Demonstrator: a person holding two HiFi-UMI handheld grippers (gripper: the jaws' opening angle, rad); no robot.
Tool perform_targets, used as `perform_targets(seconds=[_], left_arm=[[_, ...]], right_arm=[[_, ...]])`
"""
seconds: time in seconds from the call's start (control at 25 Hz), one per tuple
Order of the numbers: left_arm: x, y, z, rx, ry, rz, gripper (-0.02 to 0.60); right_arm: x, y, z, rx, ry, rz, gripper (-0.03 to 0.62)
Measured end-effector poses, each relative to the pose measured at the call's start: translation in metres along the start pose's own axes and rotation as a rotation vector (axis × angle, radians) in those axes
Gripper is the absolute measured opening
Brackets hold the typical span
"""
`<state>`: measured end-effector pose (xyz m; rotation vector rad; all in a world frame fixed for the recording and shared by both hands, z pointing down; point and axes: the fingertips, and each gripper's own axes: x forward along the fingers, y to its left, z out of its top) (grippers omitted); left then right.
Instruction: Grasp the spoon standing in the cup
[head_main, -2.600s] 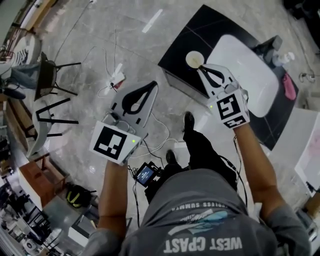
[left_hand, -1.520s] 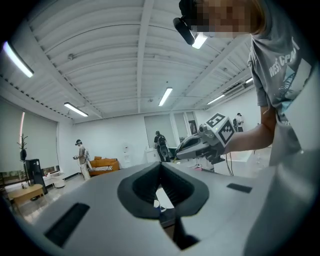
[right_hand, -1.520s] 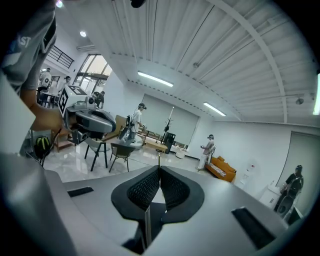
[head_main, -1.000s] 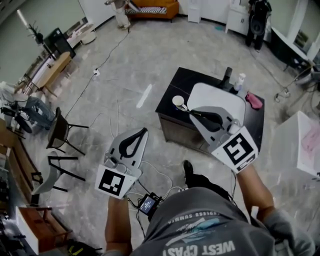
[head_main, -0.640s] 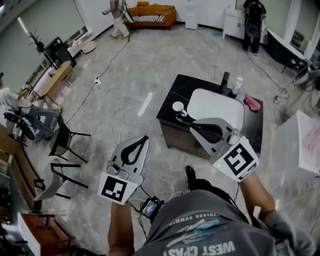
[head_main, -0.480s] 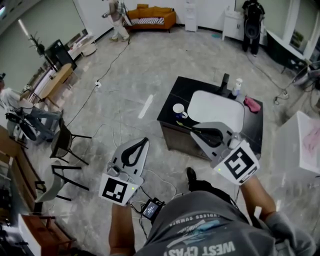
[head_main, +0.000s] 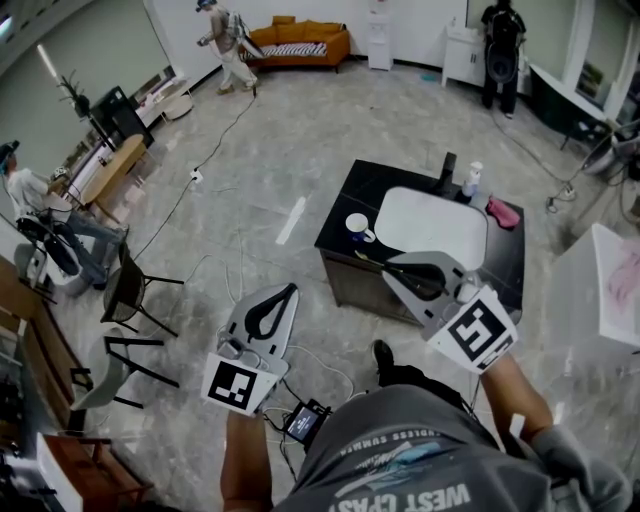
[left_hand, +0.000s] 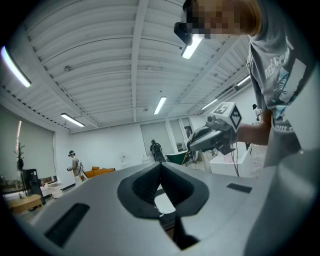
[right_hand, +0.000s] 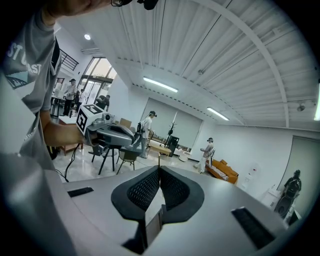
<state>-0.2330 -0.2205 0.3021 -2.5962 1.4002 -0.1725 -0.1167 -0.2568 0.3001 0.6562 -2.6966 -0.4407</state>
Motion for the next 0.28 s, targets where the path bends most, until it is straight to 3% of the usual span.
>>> perform_targets(seconds=[0.28], left_arm=[[-0.002, 0.0014, -0.005, -0.005, 0.0, -0.001, 0.002]], right_arm=[[0.0036, 0.0019, -0.0027, 0.005, 0.009, 0.0, 0.034]])
